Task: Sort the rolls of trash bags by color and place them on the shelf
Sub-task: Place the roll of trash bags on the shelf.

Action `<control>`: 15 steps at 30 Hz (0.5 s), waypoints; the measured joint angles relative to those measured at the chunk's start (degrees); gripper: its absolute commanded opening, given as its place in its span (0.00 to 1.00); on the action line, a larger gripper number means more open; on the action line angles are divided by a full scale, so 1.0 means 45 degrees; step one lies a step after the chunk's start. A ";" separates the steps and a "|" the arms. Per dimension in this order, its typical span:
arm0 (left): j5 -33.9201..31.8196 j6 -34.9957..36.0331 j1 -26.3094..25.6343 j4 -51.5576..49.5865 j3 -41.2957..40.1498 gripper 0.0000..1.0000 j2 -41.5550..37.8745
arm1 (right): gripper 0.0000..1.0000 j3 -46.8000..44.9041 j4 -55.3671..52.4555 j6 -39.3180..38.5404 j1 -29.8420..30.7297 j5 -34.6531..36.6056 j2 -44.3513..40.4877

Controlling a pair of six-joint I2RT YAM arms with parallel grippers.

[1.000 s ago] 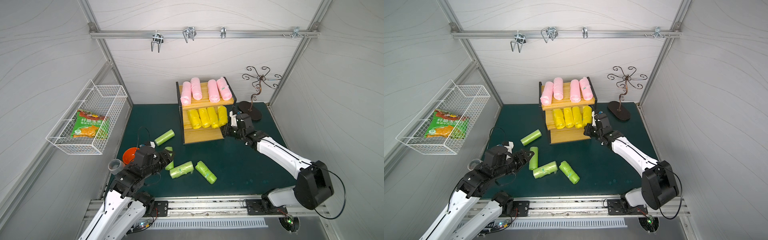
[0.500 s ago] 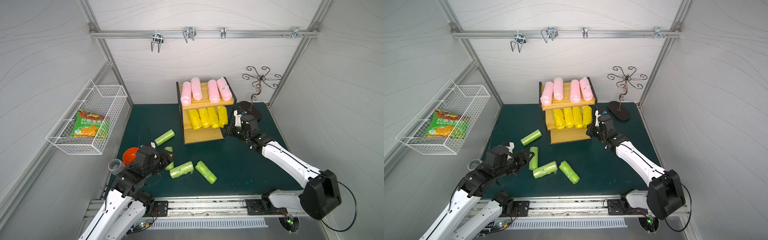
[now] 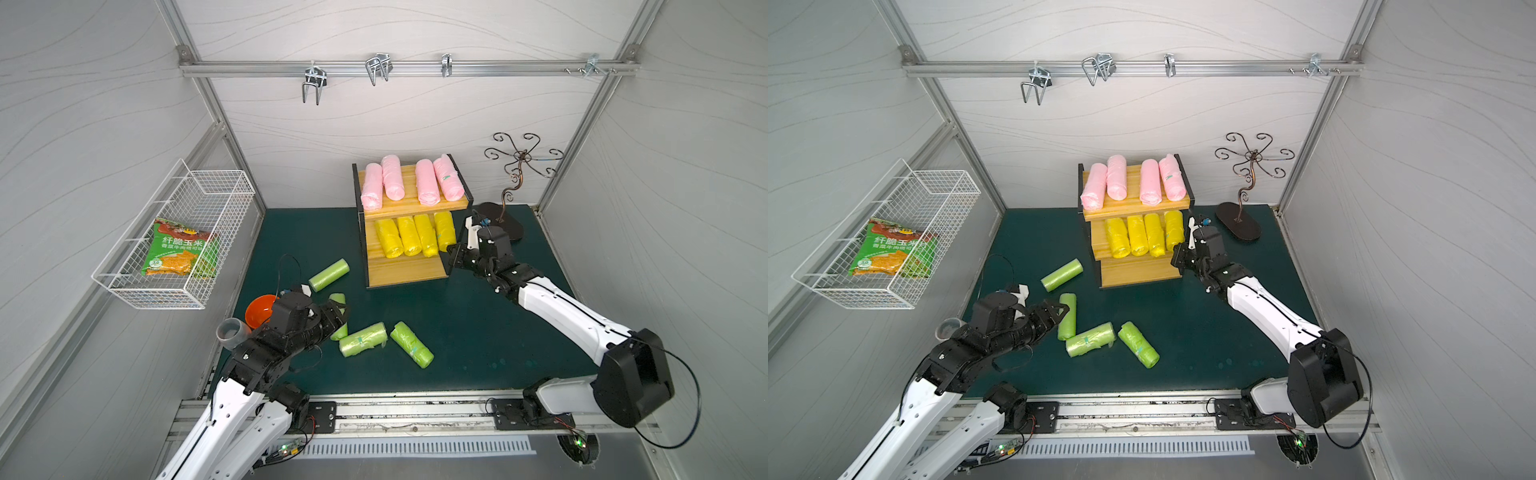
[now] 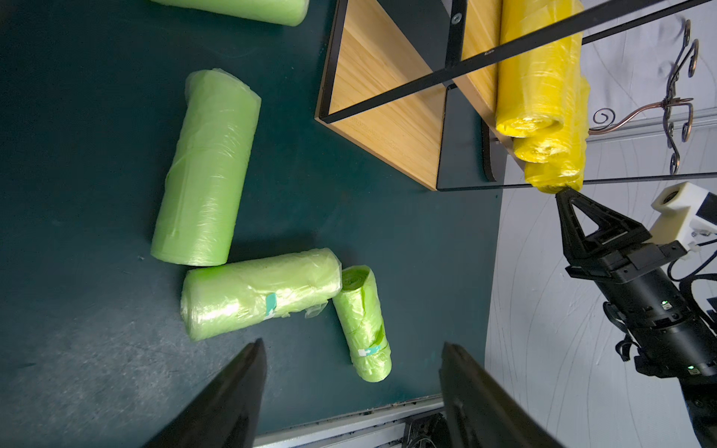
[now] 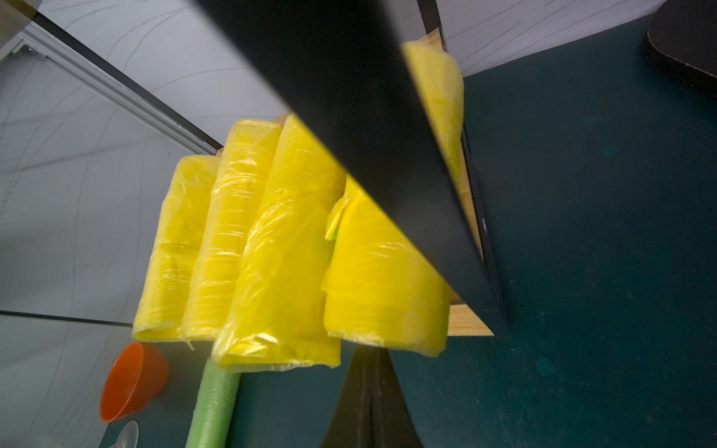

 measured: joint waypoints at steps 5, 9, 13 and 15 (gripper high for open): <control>0.0000 0.0000 0.0000 0.0000 0.0000 0.76 0.0039 | 0.03 0.0131 0.0092 -0.0024 -0.0029 0.0015 0.0126; -0.0005 0.0000 0.0000 -0.0010 0.0000 0.76 0.0039 | 0.27 0.0107 0.0000 -0.0015 -0.0029 -0.0068 -0.0039; -0.0029 0.0000 0.0000 -0.0015 0.0000 0.77 0.0039 | 0.49 -0.0131 -0.0563 0.0102 0.0029 -0.0233 -0.1117; -0.0034 0.0005 0.0000 -0.0015 0.0000 0.78 0.0039 | 0.56 -0.0282 -0.0991 0.0117 0.0083 -0.0398 -0.1933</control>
